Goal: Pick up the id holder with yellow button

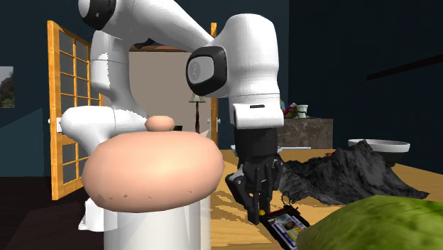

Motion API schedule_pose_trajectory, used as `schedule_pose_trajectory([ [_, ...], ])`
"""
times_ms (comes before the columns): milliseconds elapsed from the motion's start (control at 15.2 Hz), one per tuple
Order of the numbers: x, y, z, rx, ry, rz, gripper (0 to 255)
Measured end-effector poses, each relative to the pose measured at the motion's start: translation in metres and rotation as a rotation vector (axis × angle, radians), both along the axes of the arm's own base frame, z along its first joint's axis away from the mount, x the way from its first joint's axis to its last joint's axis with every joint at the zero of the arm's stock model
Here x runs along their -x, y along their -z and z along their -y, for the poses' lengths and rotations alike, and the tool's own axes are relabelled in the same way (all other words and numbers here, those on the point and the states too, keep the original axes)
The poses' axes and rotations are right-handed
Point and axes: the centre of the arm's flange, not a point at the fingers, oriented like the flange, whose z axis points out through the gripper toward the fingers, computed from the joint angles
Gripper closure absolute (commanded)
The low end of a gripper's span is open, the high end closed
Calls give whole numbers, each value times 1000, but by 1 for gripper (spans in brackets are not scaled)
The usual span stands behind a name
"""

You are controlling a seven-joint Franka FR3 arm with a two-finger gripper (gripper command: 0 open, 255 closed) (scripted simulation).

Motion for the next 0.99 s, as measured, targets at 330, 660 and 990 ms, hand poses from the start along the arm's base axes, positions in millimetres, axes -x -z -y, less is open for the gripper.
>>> schedule_pose_trajectory([
  [330,0,-11,0,1,0,-1,255],
  [660,0,-37,0,1,0,-1,255],
  [990,-1,-64,-1,1,0,-1,255],
])
